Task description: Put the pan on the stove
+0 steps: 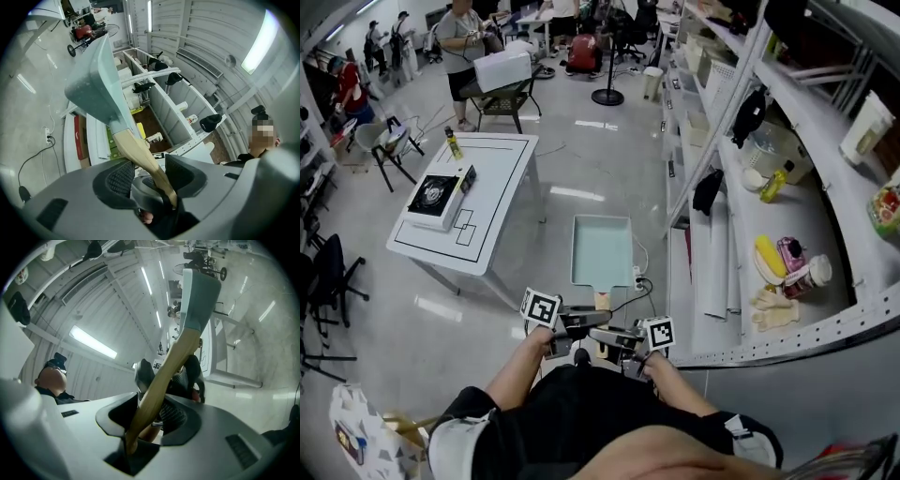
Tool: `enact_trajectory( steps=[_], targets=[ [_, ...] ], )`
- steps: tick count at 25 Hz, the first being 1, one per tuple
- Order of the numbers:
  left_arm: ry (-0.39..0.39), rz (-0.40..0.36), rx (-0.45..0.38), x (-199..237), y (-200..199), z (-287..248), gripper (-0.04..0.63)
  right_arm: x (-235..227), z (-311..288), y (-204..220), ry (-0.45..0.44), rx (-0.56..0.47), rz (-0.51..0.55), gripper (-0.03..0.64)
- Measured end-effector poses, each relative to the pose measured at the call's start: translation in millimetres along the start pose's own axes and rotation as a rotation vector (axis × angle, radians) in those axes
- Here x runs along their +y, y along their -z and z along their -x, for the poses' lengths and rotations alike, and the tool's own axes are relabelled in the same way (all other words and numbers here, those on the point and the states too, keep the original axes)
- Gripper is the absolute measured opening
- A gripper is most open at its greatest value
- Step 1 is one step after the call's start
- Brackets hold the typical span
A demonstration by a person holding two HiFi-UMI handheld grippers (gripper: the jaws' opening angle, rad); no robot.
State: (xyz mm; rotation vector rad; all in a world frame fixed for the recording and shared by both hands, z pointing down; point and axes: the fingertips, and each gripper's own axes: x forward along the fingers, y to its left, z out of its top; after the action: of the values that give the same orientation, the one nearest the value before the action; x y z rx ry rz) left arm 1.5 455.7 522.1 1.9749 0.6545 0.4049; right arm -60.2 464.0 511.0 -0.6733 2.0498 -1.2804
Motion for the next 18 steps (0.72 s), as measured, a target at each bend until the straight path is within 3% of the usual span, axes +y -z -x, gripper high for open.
enact_trajectory(
  steps=[3, 7, 18],
  targets=[
    [-0.018, -0.047, 0.007, 14.0, -33.0, 9.3, 0.207, -9.8, -13.1, -30.0, 0.004, -0.006, 0.01, 0.156],
    [0.025, -0.012, -0.001, 26.7, -63.3, 16.6, 0.207, -22.5, -28.7, -60.9, 0.026, 0.006, 0.039, 0.16],
    [0.024, -0.042, 0.02, 60.3, -114.5, 22.2, 0.209, -50.3, -41.6, -112.8, 0.043, -0.021, 0.029, 0.16]
  ],
)
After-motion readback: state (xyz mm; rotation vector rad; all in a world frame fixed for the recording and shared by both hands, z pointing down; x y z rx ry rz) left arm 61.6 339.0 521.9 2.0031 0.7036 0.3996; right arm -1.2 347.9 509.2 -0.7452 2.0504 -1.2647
